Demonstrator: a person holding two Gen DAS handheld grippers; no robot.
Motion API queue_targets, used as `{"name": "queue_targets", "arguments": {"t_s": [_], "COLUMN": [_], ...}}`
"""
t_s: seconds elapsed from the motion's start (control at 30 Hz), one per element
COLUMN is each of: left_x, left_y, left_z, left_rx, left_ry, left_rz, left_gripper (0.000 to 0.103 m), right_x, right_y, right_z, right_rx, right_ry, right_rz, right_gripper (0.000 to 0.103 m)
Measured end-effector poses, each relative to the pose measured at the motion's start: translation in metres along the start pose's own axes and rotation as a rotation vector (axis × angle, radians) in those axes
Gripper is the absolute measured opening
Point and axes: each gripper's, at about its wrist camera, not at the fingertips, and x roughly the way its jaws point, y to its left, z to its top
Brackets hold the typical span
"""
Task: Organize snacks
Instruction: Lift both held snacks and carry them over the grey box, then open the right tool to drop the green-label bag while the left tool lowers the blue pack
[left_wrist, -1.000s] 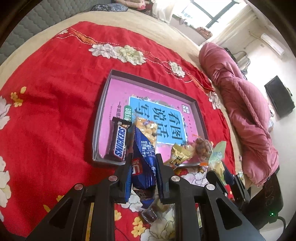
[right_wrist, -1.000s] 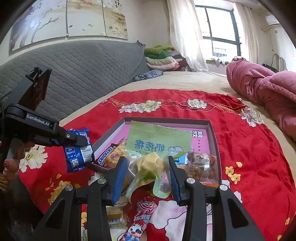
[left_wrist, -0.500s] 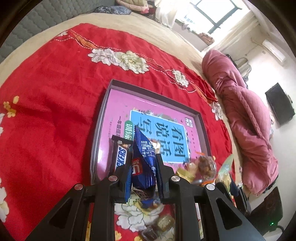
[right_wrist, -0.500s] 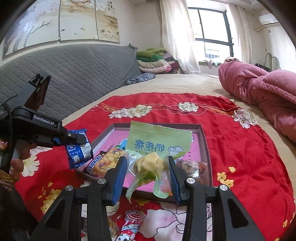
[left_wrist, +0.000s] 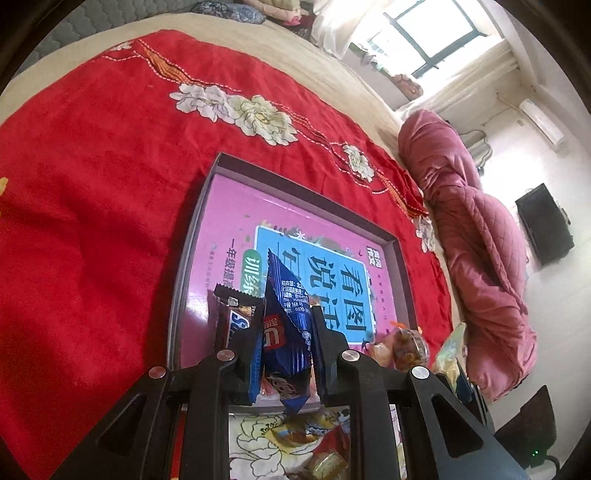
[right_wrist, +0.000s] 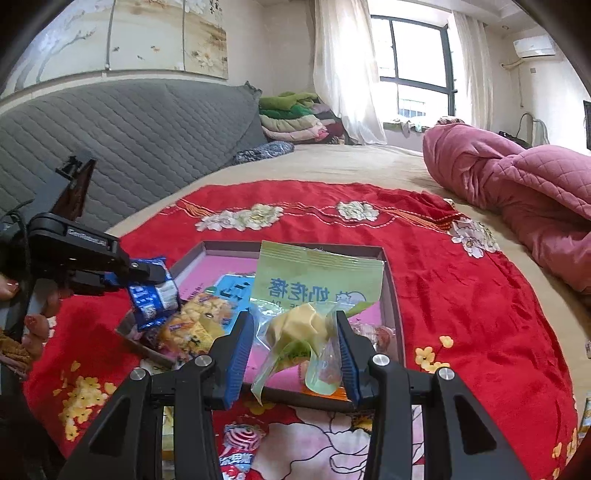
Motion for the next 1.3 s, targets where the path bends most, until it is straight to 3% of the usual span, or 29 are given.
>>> {"name": "queue_targets", "arguments": {"t_s": [0.6,1.3], "left_x": [0.012,0.021], "left_y": [0.021,0.023], "left_z": [-0.003,-0.007], "left_rx": [-0.011,-0.005], "left_ry": [0.026,0.062], "left_rz": [-0.006,0.041], "left_gripper": [0.022,0.029], "right_x": [0.046,0.059], "right_y": [0.014,0.018], "right_z": [-0.002,-0.013], "right_rx": [-0.068,-0.066], "right_ry": [0.095,0.152], "right_rz": [-0.037,-0.019], "right_gripper": [0.043,0.045]}}
